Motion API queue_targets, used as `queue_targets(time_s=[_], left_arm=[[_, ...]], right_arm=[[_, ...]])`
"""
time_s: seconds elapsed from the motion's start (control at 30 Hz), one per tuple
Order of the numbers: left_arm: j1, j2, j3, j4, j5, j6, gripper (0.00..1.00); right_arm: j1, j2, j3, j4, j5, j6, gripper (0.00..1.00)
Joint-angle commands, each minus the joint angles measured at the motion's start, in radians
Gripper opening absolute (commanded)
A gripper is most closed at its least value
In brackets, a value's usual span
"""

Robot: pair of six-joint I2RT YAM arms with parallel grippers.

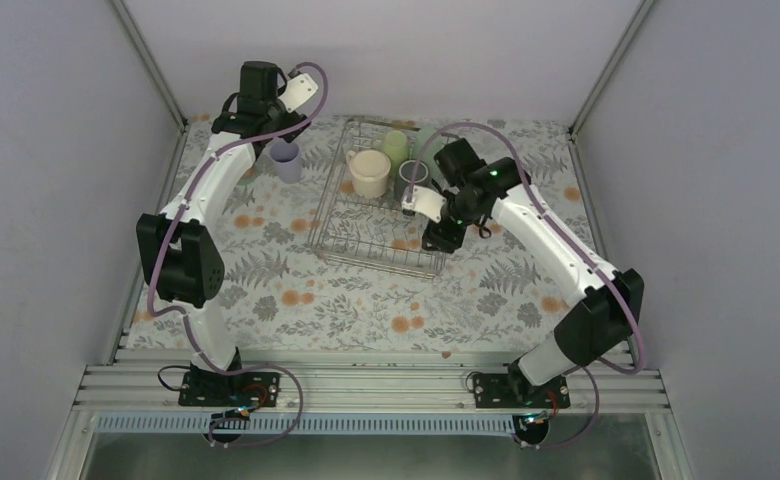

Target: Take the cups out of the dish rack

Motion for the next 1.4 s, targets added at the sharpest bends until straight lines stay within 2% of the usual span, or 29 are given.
queue_targets(time_s=[0.0,0.1,0.33,0.63,0.8,1.0,1.1,1.37], left_arm=[[-0.006,-0.045,0.012,0.021,-0.001,-0.029,1.00],[-0.010,-0.061,-0.001,0.021,0.000,-0.036,1.00],[-0.011,-0.145,-0.090,0.053,0.005,-0.020,1.00],[-0.012,-0.187,-0.175,0.081,0.000,-0.006,1.00],[-0.011,-0.201,-0.218,0.095,0.000,0.005,1.00],[-0.008,-0.209,-0.239,0.110,0.004,0.013,1.00],[-0.008,-0.208,-0.238,0.107,0.016,0.002,1.00],[-0.010,-0.206,-0.237,0.091,0.048,-0.030,1.00]], right_arm=[[-0.001,0.004,0.036,0.131,0.181,0.021,0.60],[-0.049,0.077,0.063,0.193,0.233,-0.008,0.59],[-0.186,0.256,0.204,0.279,0.163,-0.145,0.60],[-0.276,0.558,0.578,0.042,-0.064,-0.238,0.58],[-0.277,0.607,0.561,0.066,-0.059,-0.246,0.56],[-0.283,0.606,0.457,0.152,-0.034,-0.246,0.54],[-0.283,0.615,0.428,0.208,-0.006,-0.223,0.49],[-0.282,0.670,0.445,0.232,0.005,-0.210,0.51]])
